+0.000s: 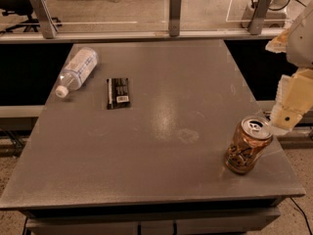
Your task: Pick orange can
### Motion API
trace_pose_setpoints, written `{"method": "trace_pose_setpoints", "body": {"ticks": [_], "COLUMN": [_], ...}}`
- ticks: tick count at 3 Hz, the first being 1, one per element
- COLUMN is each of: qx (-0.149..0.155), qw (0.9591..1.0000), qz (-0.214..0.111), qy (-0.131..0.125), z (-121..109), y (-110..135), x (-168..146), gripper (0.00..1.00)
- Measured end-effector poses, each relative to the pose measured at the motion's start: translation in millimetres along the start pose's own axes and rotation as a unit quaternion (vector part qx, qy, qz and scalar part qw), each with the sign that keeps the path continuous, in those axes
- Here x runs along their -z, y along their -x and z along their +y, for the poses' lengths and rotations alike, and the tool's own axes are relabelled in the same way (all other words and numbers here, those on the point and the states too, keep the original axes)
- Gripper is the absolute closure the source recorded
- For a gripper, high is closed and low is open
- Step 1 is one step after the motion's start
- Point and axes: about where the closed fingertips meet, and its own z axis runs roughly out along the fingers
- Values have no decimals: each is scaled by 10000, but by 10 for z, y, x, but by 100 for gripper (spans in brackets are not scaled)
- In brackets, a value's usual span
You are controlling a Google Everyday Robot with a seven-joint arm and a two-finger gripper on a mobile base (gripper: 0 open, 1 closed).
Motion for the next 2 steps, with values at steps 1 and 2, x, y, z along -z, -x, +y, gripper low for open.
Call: {"method": "trace_pose_setpoints", "body": {"ticks": [1, 2], "qx": [1, 302], "qw": [10000, 9995], "qz": [0, -23], "qy": [-1, 97], "z": [0, 150], "y": [0, 9], "x": [0, -103], "gripper": [0, 0]}}
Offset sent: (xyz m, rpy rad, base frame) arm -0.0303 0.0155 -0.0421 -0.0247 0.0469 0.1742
